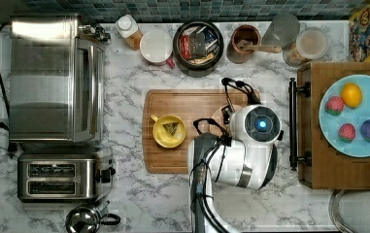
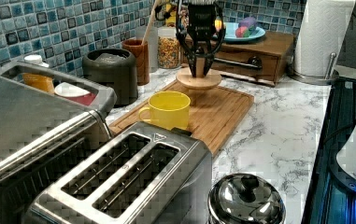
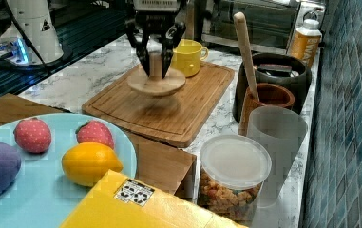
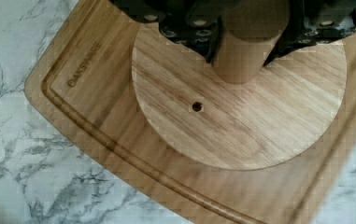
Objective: Open the lid of the tea container.
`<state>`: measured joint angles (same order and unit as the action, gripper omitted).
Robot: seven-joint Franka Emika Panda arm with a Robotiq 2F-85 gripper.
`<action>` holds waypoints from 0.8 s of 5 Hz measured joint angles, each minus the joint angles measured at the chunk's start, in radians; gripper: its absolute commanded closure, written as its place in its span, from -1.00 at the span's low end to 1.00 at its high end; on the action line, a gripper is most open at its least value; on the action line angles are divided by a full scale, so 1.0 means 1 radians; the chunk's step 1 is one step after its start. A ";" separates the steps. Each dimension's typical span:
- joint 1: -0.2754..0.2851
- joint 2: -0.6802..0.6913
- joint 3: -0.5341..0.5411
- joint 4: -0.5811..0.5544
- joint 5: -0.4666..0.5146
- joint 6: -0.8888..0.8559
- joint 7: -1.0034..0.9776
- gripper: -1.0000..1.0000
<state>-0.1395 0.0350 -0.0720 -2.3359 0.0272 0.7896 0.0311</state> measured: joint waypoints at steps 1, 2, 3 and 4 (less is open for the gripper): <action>0.015 -0.099 -0.001 0.002 0.014 -0.033 -0.054 1.00; 0.032 -0.152 0.001 0.047 0.021 -0.135 -0.205 1.00; 0.052 -0.145 0.001 0.145 0.027 -0.308 -0.330 1.00; 0.073 -0.136 0.009 0.203 0.027 -0.354 -0.345 1.00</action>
<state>-0.0665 -0.1008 -0.0632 -2.1328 0.0542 0.4355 -0.3137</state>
